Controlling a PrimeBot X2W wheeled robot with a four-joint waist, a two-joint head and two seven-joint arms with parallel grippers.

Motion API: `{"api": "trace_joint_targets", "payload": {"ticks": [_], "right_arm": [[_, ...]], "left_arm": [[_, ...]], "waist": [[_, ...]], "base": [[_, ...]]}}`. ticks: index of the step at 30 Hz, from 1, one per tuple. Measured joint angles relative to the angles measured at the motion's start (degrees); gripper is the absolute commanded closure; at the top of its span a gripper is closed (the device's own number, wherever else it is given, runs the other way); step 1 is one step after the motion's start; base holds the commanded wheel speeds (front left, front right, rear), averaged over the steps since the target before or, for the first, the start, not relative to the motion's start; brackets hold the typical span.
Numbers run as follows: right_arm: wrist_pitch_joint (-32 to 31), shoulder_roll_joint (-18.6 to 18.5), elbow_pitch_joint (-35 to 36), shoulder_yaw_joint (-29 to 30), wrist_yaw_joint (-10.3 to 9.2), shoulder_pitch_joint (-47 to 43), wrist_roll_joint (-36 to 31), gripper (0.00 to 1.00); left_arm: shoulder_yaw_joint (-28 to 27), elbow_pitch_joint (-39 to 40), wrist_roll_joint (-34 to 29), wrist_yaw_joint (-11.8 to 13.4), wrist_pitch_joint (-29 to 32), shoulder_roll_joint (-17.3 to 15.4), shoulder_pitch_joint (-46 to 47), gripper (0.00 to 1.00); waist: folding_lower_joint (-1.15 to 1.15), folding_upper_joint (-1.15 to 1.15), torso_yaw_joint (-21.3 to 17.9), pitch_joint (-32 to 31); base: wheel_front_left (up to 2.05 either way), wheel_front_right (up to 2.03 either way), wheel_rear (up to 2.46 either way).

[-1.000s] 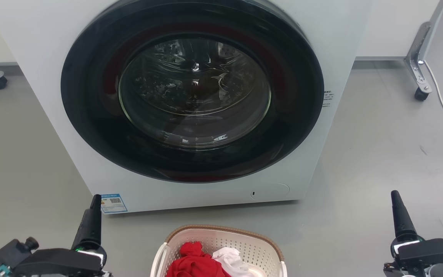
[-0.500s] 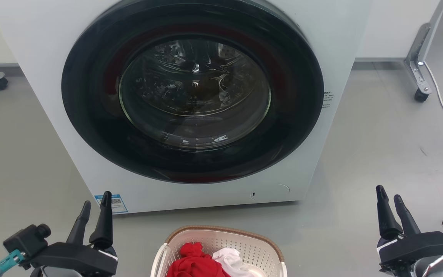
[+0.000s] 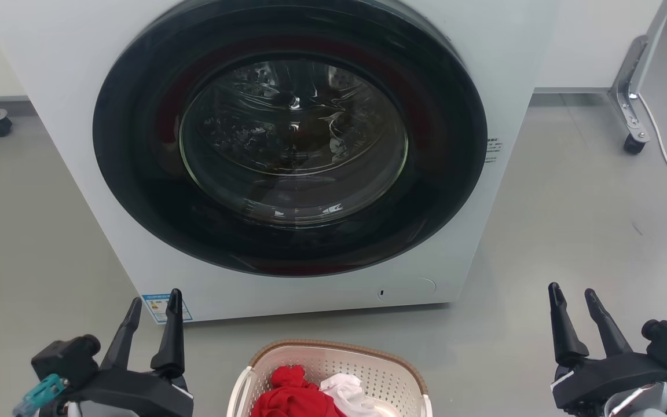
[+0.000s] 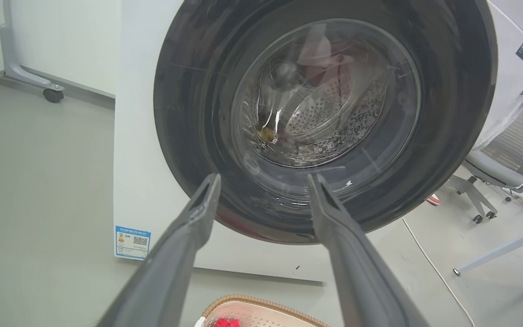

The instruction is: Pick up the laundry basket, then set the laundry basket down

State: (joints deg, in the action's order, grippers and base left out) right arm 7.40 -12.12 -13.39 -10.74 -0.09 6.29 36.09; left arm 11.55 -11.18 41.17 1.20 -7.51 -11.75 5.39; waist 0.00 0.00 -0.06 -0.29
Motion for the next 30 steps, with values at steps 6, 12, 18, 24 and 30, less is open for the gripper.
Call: {"api": "trace_joint_targets", "payload": {"ticks": [6, 12, 18, 24, 30], "right_arm": [[1.5, -0.6, -0.1, -1.3, -0.78, 0.0, -4.4, 0.00], [2.7, -1.0, -0.7, -2.5, -1.37, 0.1, -8.2, 0.00], [4.0, -1.4, -1.1, -3.3, -1.93, 0.1, -11.8, 0.00], [5.3, -1.7, -1.6, -4.2, -2.26, 0.1, -15.4, 0.00], [6.4, -1.9, -2.1, -4.7, -2.41, 0.2, -18.7, 0.00]], "left_arm": [[0.9, 0.0, -4.2, 1.0, -1.3, -0.5, 0.0, 0.00], [1.8, -0.1, -9.3, 2.2, -2.3, -0.9, 0.0, 0.00], [2.4, -0.5, -13.0, 3.2, -3.2, -0.9, -0.1, 0.00], [2.4, -0.5, -16.2, 4.2, -4.3, -0.9, -0.3, 0.00], [2.9, -0.5, -19.6, 5.0, -5.2, -0.8, -1.1, 0.00]], "waist": [[0.00, 0.00, 0.0, 0.0], [0.00, 0.00, 0.0, -0.1], [0.00, 0.00, 0.1, -0.2], [0.00, 0.00, 0.0, -0.2], [0.00, 0.00, 0.0, -0.3]], "base": [[0.00, 0.00, 0.00], [0.00, 0.00, 0.00], [0.00, 0.00, 0.00], [0.00, 0.00, 0.00], [0.00, 0.00, 0.00]]}}
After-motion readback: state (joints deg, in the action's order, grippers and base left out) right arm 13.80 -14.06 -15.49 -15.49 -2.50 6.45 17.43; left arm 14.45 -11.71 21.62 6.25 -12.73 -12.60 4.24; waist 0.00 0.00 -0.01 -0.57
